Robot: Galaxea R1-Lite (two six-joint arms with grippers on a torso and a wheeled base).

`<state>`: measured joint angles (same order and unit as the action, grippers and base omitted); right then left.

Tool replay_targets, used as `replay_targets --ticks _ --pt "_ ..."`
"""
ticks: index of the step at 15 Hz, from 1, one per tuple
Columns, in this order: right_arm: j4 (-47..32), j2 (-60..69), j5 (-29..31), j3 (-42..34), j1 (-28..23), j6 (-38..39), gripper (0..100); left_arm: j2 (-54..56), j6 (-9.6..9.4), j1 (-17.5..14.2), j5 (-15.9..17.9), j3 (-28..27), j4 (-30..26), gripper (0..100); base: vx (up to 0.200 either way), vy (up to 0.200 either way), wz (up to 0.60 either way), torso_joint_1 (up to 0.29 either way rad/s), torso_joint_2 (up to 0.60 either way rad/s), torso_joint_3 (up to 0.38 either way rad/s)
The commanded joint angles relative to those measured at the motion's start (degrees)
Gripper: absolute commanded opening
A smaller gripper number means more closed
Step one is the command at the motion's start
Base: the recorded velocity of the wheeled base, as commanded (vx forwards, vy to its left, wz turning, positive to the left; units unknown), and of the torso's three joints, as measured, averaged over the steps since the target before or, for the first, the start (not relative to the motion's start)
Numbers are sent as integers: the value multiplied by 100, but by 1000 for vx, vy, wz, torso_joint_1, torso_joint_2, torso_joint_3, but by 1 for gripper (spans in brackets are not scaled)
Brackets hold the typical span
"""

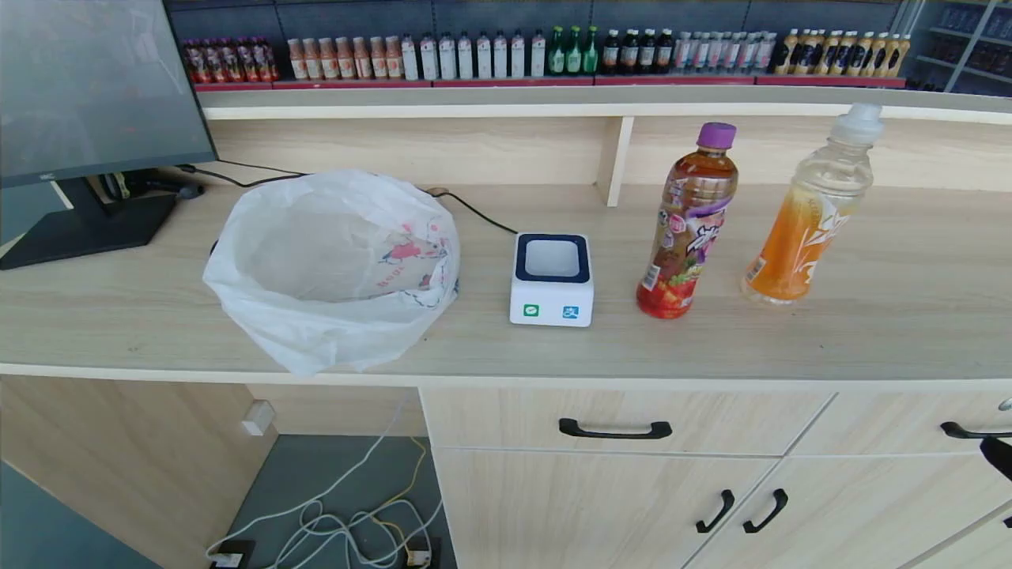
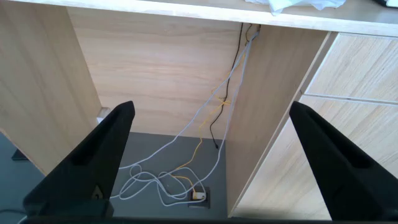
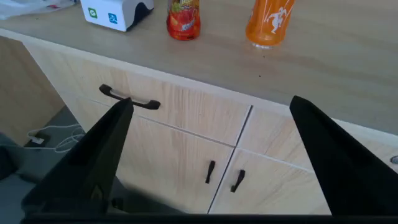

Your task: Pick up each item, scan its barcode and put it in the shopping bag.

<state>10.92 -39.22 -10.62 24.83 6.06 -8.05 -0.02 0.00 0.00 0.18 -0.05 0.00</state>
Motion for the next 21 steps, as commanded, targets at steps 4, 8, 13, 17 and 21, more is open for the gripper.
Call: replay_targets --ticks 4,8,13,17,21 --pt "1404 -2072 -72 1050 774 -452 100 2 0 0 -1 -4 0 100 0 0 0 0 0 0" --pt "3575 -3039 -10 575 1126 -312 100 2 0 0 -1 -4 0 100 0 0 0 0 0 0" --pt "6827 -4850 1651 197 1978 145 100 2 0 0 -1 -4 0 100 0 0 0 0 0 0" --pt "7407 -5456 2222 153 2514 260 100 2 0 0 -1 5 0 100 0 0 0 0 0 0" --pt "7495 -5500 2222 -75 2505 268 100 2 0 0 -1 -4 0 100 0 0 0 0 0 0"
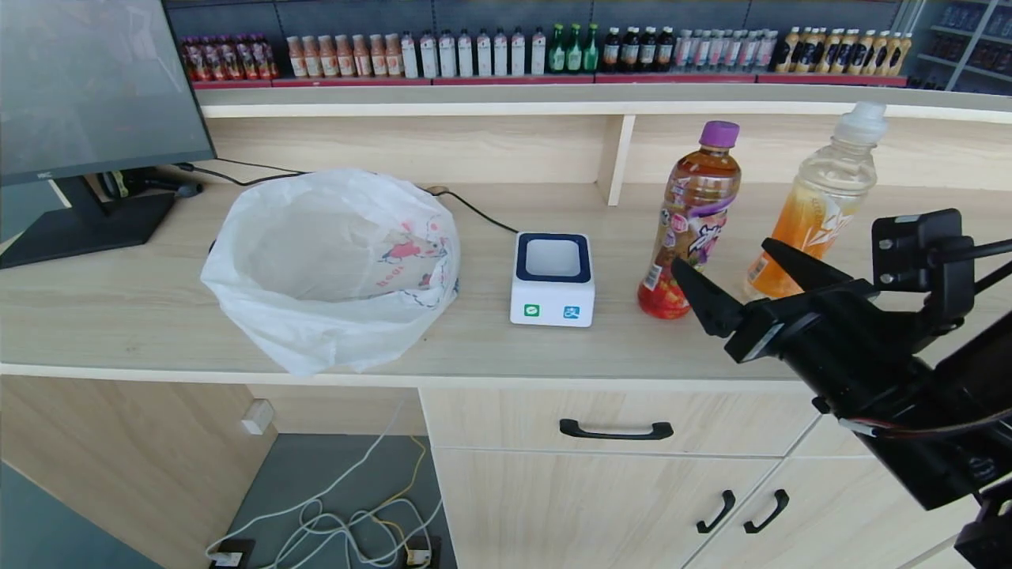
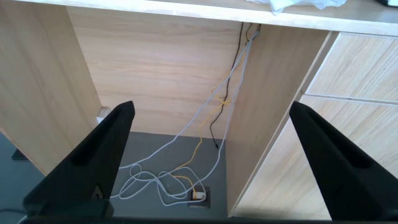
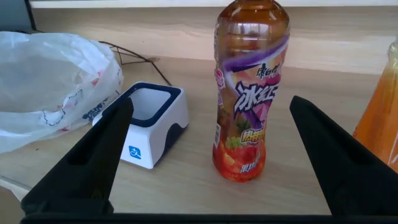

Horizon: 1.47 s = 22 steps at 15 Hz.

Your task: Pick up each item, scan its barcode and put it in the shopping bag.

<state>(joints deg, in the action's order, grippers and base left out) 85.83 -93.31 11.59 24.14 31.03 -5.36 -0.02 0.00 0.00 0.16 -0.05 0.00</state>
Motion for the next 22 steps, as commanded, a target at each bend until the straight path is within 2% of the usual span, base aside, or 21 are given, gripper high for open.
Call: replay_targets --ticks 1,5,9,12,17,22 --pt "21 -179 1 12 0 -9 100 2 0 0 2 -4 0 100 0 0 0 0 0 0" --pt "188 -539 1 38 9 -9 100 2 0 0 2 -4 0 100 0 0 0 0 0 0" --pt "206 -847 54 487 -44 -26 100 2 0 0 2 -4 0 100 0 0 0 0 0 0" --pt "206 -1084 634 873 -9 -44 100 2 0 0 2 -4 0 100 0 0 0 0 0 0" --pt "214 -1216 968 996 -44 -114 100 2 0 0 2 5 0 100 0 0 0 0 0 0" --pt "179 -1357 950 1278 -439 -123 100 2 0 0 2 5 0 100 0 0 0 0 0 0"
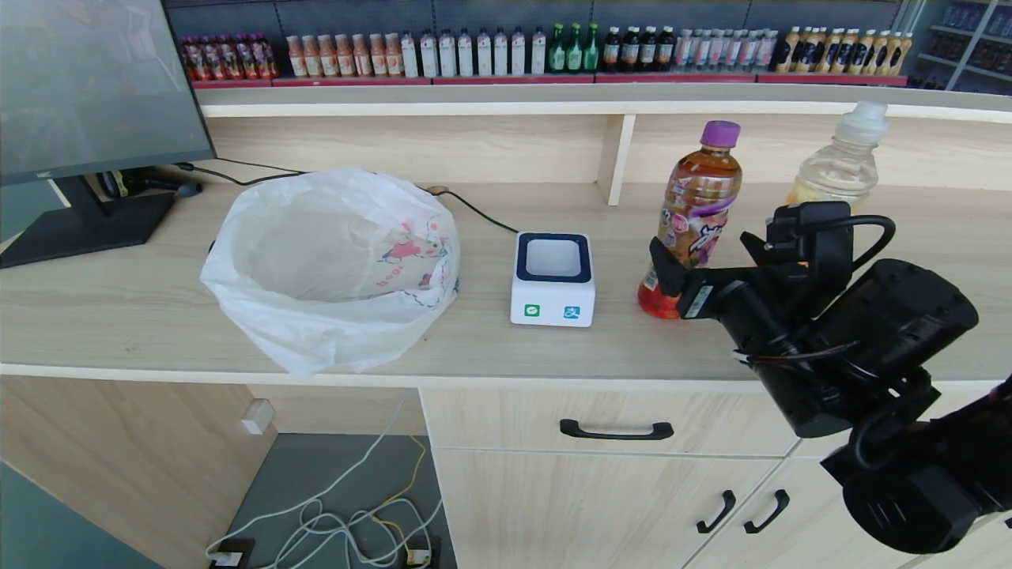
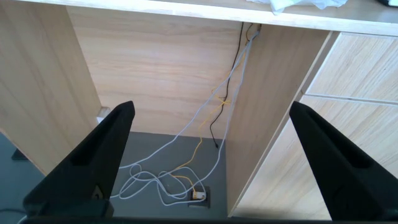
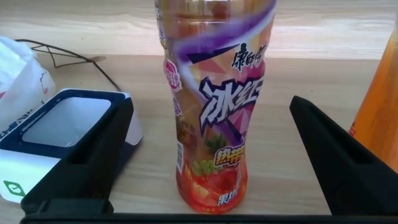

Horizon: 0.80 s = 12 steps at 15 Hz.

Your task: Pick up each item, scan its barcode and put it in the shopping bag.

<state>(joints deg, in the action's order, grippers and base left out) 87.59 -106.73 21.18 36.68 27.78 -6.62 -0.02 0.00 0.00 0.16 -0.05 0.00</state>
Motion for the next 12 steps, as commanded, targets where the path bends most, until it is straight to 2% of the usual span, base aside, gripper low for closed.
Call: replay_targets --ticks 1,8,12 --pt "4 -15 -17 41 -168 3 100 2 0 0 2 -4 0 100 0 0 0 0 0 0" --pt "4 -76 -26 67 87 -24 100 2 0 0 2 -4 0 100 0 0 0 0 0 0" --pt "-14 -313 -34 419 149 -15 100 2 0 0 2 -4 0 100 0 0 0 0 0 0"
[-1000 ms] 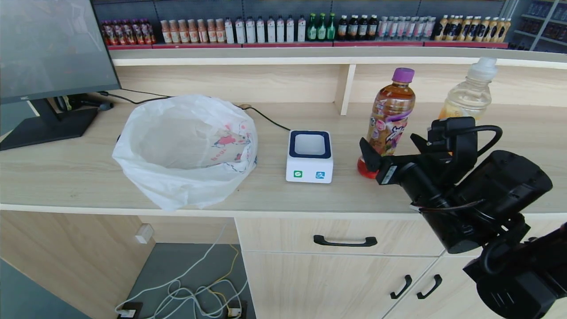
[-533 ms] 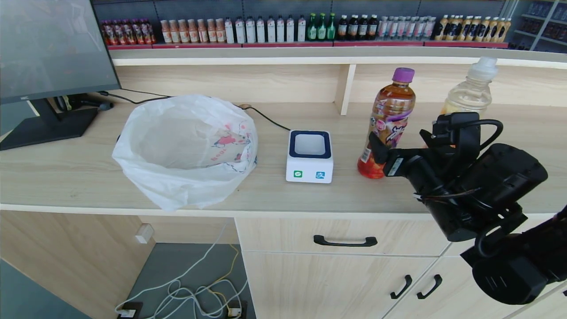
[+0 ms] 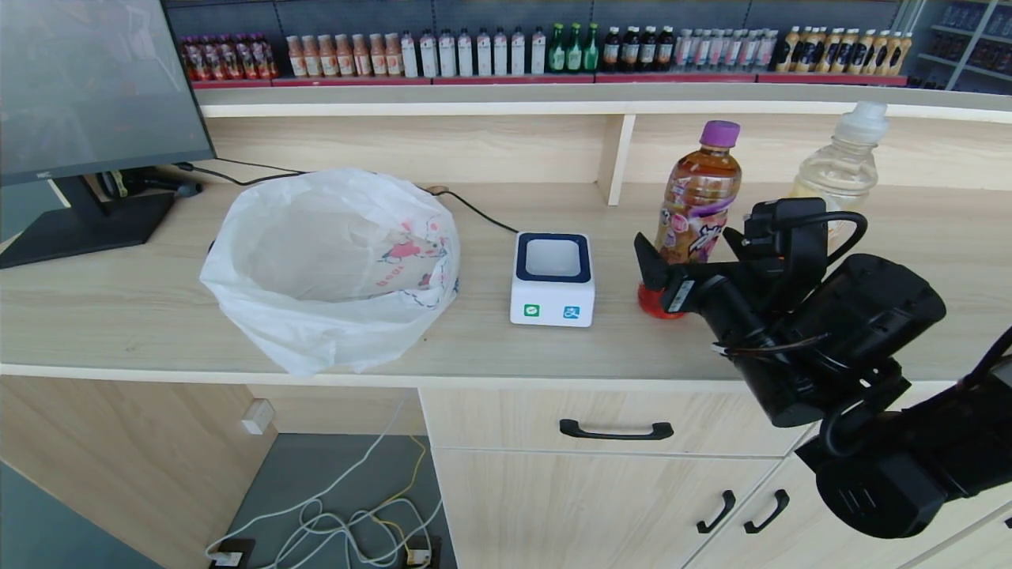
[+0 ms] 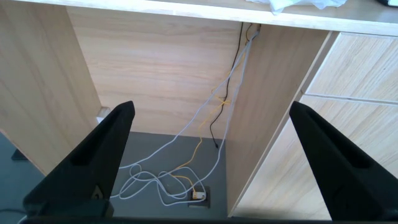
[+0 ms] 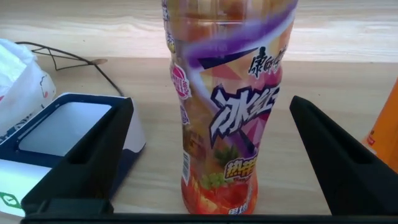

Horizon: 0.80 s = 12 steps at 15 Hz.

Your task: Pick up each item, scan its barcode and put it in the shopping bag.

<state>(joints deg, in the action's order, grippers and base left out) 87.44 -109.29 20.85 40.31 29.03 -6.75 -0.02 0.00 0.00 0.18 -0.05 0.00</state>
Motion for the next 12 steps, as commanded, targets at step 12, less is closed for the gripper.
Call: replay_targets --ticks 12 --pt "-113 -523 25 882 -11 16 100 2 0 0 -1 -4 0 100 0 0 0 0 0 0"
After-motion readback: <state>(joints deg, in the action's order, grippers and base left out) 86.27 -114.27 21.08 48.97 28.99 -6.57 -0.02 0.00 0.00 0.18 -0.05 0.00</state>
